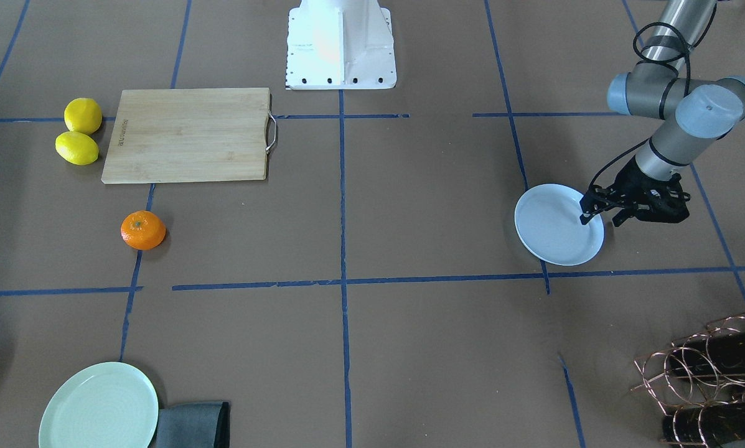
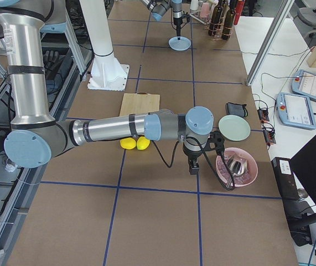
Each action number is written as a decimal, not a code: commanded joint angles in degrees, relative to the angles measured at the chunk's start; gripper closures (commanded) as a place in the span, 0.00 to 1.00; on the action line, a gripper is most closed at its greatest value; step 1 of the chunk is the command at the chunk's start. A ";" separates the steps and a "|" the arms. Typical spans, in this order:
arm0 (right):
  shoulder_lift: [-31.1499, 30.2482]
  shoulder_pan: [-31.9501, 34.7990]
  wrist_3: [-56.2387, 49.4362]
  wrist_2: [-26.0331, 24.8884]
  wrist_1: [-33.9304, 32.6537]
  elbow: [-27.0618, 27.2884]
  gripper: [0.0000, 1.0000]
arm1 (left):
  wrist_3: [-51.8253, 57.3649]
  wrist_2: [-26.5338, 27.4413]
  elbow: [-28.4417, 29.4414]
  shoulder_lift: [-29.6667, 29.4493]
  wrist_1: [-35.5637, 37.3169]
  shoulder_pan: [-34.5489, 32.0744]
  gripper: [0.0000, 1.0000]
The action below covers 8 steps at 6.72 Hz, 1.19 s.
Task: Pick orange to plate
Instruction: 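Grasp the rim of the light blue plate with the left gripper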
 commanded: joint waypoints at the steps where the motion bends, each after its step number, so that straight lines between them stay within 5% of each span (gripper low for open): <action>1: 0.00 0.00 -0.02 0.00 0.00 0.00 0.00 | -0.52 0.14 -0.24 0.05 0.00 0.15 0.71; 2: 0.00 0.00 -0.02 0.00 0.00 0.00 0.00 | -0.52 0.14 -0.33 0.05 0.00 0.15 0.91; 3: 0.00 0.00 0.07 0.00 0.00 0.00 0.00 | -0.60 0.23 -0.85 0.05 0.00 0.06 1.00; 6: 0.09 -0.09 0.16 0.09 0.00 0.18 0.00 | 0.01 -5.00 -9.62 0.93 3.22 -3.17 1.00; 8: 0.09 -1.14 0.16 0.09 0.00 0.35 0.00 | -0.51 -7.77 -11.75 -10.07 18.02 -8.37 1.00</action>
